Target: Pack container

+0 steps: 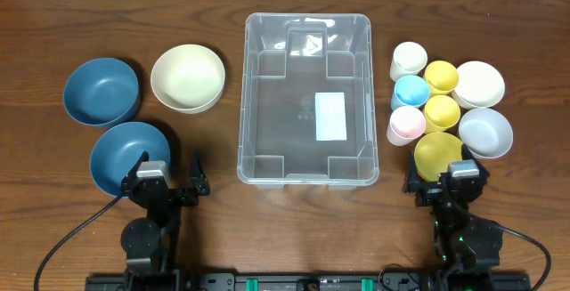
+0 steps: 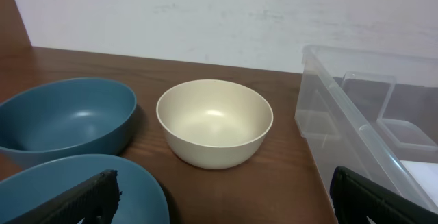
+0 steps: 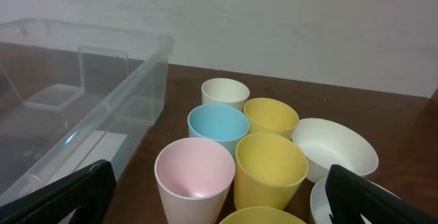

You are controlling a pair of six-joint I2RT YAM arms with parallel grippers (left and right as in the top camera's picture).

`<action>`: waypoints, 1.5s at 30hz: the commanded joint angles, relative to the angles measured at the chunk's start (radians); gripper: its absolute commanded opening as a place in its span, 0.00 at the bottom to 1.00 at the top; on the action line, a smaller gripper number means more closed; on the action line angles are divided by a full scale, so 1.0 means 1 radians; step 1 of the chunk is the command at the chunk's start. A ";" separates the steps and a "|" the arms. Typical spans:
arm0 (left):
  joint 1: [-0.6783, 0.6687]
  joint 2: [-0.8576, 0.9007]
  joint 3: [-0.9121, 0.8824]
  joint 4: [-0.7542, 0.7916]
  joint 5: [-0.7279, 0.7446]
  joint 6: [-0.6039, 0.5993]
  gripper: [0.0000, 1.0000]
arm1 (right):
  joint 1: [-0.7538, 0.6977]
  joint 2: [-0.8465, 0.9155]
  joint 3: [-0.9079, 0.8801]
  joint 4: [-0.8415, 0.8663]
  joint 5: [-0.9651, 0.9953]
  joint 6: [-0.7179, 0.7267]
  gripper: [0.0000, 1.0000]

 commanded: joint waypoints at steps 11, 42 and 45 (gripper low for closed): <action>-0.003 0.003 -0.028 -0.013 0.011 0.013 0.98 | -0.008 -0.003 -0.002 -0.004 -0.006 -0.001 0.99; -0.003 0.003 -0.028 -0.013 0.011 0.013 0.98 | -0.009 0.267 0.320 0.102 -0.028 0.010 0.99; -0.003 0.003 -0.028 -0.013 0.011 0.013 0.98 | -0.010 0.458 0.505 0.027 -0.029 -0.014 0.99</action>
